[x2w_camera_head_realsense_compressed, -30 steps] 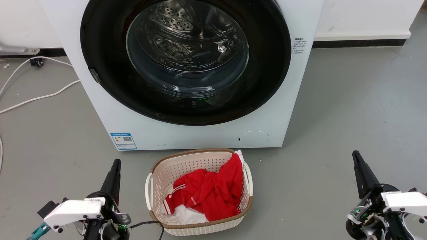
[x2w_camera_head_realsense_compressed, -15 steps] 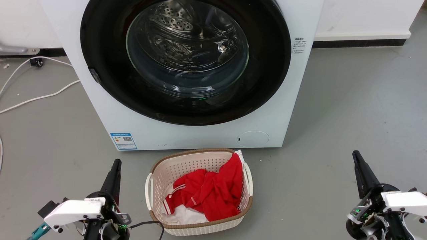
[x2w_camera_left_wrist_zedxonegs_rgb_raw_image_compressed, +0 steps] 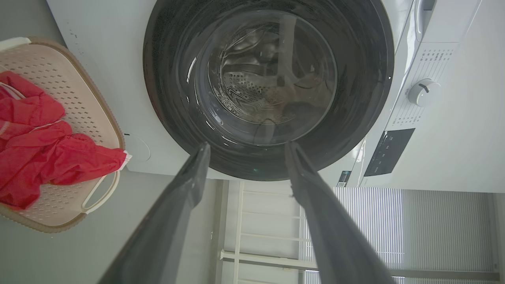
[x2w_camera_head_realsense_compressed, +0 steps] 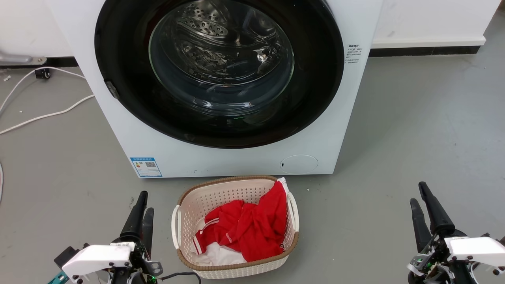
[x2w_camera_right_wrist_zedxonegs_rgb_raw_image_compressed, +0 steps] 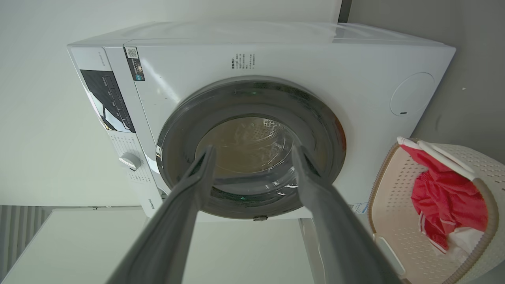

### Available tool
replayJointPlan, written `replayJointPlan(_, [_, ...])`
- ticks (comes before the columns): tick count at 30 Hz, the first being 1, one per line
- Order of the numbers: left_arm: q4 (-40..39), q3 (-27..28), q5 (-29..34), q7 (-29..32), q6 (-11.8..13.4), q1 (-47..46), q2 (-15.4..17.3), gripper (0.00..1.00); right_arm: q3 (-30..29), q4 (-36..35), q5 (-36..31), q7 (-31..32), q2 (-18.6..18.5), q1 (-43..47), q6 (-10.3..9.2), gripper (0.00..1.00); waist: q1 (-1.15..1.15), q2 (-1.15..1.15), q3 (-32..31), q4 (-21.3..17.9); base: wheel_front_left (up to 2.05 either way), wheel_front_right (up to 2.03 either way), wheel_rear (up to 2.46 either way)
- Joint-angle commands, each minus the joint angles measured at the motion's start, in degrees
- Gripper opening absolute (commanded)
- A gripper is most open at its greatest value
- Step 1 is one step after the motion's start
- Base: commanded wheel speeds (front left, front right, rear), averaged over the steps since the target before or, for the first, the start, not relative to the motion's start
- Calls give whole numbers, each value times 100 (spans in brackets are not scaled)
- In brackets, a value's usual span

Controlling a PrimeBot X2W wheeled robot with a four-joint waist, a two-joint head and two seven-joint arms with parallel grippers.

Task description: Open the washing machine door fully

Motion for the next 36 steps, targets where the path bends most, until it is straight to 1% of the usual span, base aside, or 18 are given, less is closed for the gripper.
replayJointPlan(1, [-124,-25,62,-57,-4,-156,19,100,33,-163,-78,-51,-6,-83,1,100,0,0,1,0,0,0,0])
replayJointPlan(5, [-199,-38,272,-165,-5,-184,19,100,50,-283,-406,-159,-4,-57,1,100,0,0,3,1,0,0,0])
replayJointPlan(9, [-304,-59,630,-269,-6,-200,19,100,111,-443,-1038,-262,-29,-35,1,100,0,0,4,1,0,0,0])
replayJointPlan(20, [-546,-236,1970,-531,-4,-249,19,100,240,-778,-2717,-522,-8,65,1,100,0,0,7,-5,0,0,0])
replayJointPlan(30, [-614,-431,3019,-743,151,-264,19,100,360,-851,-3930,-731,11,158,1,100,0,0,0,-30,0,0,0])
replayJointPlan(36, [-610,-509,3618,-864,233,-280,19,100,406,-925,-4525,-847,15,192,1,100,0,0,-2,-40,0,0,0])
